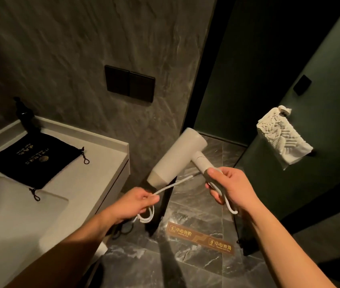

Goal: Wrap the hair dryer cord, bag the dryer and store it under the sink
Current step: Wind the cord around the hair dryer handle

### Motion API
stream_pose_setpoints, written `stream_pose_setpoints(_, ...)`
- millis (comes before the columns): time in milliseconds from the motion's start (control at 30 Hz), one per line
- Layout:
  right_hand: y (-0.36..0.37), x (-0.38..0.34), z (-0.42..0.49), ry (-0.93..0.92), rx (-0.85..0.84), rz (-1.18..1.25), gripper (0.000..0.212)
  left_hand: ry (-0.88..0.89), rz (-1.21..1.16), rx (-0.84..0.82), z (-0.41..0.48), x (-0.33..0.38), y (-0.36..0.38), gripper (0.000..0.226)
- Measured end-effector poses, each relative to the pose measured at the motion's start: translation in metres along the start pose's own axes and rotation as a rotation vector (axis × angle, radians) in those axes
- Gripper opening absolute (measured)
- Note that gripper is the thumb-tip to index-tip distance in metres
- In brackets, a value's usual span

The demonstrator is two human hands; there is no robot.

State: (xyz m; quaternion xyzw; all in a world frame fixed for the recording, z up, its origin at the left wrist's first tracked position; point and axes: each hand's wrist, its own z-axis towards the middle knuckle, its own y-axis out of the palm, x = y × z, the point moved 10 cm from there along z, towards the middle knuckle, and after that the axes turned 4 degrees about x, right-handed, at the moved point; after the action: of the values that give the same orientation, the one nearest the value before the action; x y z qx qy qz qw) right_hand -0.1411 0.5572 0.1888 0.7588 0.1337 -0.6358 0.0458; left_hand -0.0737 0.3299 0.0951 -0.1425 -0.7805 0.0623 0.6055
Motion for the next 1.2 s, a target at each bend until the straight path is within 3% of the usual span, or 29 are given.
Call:
stream_pose_setpoints(100,-0.031,0.022,0.013,0.047,0.225,0.001,0.034,0.019,0.065,-0.012,-0.012,-0.025,0.006,0.046)
stream_pose_setpoints(200,-0.043,0.035,0.019,0.006,0.365,-0.24,0.04,0.087,0.137,-0.047,-0.021,-0.008,0.018,0.035)
stream_pose_setpoints(300,-0.041,0.047,0.022,-0.003,0.376,-0.402,0.042,0.129,0.179,-0.021,-0.027,0.019,0.014,0.03)
stream_pose_setpoints(367,-0.038,0.054,0.023,0.02,0.36,-0.475,0.048,0.221,0.348,-0.016,-0.034,0.051,0.013,0.028)
stream_pose_setpoints(500,-0.021,0.063,0.025,0.012,0.199,-0.598,0.066,0.488,0.708,-0.004,-0.046,0.131,0.017,0.03)
stream_pose_setpoints(667,0.01,0.069,0.011,-0.038,-0.191,-0.554,0.08,0.68,0.879,0.048,-0.035,0.206,0.006,0.03)
stream_pose_setpoints(800,0.028,0.067,-0.02,0.055,-0.53,-0.382,0.077,0.622,0.849,0.019,-0.006,0.225,-0.01,0.018)
stream_pose_setpoints(967,0.041,0.033,-0.045,-0.007,-0.694,-0.182,0.087,0.508,0.614,0.015,0.047,0.194,-0.016,0.027)
stream_pose_setpoints(1100,0.041,-0.001,-0.049,-0.131,-0.665,0.112,0.08,0.182,0.439,0.054,0.082,0.117,-0.002,0.042)
stream_pose_setpoints(1200,0.021,-0.012,-0.033,-0.185,-0.429,0.187,0.06,0.092,0.362,0.048,0.062,0.081,0.028,0.057)
